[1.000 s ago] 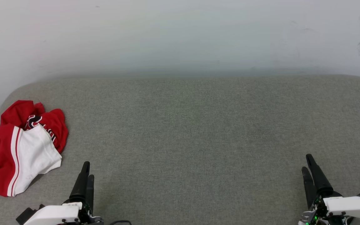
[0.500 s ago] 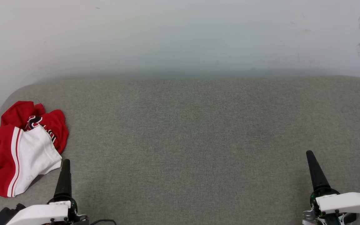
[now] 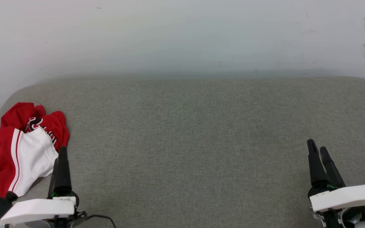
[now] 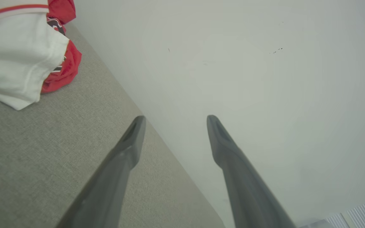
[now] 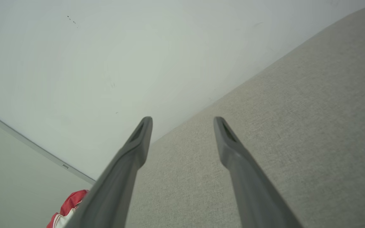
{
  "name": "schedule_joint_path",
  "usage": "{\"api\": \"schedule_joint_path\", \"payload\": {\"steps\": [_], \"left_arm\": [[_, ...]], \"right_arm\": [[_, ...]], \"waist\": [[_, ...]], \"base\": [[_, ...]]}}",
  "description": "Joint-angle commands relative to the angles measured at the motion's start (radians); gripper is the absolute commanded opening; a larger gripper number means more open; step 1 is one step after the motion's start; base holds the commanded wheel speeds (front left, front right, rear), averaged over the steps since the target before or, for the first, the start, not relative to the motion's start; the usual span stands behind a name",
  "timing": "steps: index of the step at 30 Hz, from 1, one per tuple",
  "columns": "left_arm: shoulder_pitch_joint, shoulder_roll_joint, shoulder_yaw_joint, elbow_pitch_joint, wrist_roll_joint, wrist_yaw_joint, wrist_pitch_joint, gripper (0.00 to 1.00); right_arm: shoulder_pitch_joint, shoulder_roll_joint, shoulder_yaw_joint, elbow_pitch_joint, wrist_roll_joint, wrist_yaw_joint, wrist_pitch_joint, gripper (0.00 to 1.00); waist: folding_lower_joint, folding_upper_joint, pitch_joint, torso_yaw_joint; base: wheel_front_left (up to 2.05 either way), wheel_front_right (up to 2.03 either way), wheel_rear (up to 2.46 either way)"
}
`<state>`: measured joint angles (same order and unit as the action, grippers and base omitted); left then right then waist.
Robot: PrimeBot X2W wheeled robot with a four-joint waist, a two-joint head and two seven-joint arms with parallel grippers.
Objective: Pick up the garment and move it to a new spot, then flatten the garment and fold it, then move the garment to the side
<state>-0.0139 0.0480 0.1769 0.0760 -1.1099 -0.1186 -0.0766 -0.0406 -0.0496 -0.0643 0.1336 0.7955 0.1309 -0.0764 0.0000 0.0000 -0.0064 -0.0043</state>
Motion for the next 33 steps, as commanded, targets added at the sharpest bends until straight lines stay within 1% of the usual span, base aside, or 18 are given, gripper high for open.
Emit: {"api": "schedule_joint_path", "payload": {"steps": [1,6,14,19,28,33], "left_arm": [[0.005,0.001,-0.007,-0.023,0.026,0.003,-0.009,1.0],[0.021,0.002,-0.056,-0.071,0.143,0.002,-0.024,1.0],[0.038,0.002,-0.122,-0.146,0.326,0.021,-0.048,1.0],[0.043,0.002,-0.176,-0.183,0.462,0.032,-0.062,1.0],[0.05,0.002,-0.267,-0.22,0.666,0.086,-0.086,1.0],[0.053,0.01,-0.309,-0.222,0.75,0.116,-0.098,1.0]], "right_arm": [[-0.019,-0.001,0.005,-0.022,-0.035,0.0,-0.009,1.0],[-0.014,-0.001,0.017,-0.052,-0.139,0.0,-0.025,1.0],[-0.007,-0.001,0.039,-0.081,-0.294,0.0,-0.049,1.0],[0.0,-0.001,0.051,-0.089,-0.379,0.0,-0.062,1.0],[0.008,-0.001,0.059,-0.097,-0.513,0.0,-0.086,1.0],[0.012,-0.001,0.063,-0.094,-0.578,0.0,-0.098,1.0]], "waist": [[0.0,0.0,0.0,0.0],[0.0,0.0,0.0,-0.002],[0.0,0.0,-0.001,-0.004],[0.0,0.0,-0.001,-0.005],[0.0,0.0,-0.001,-0.008],[0.0,0.0,-0.002,-0.01]], "base": [[0.0,0.0,0.0],[0.0,0.0,0.0],[0.0,0.0,0.0],[0.0,0.0,0.0],[0.0,0.0,0.0],[0.0,0.0,0.0]]}}
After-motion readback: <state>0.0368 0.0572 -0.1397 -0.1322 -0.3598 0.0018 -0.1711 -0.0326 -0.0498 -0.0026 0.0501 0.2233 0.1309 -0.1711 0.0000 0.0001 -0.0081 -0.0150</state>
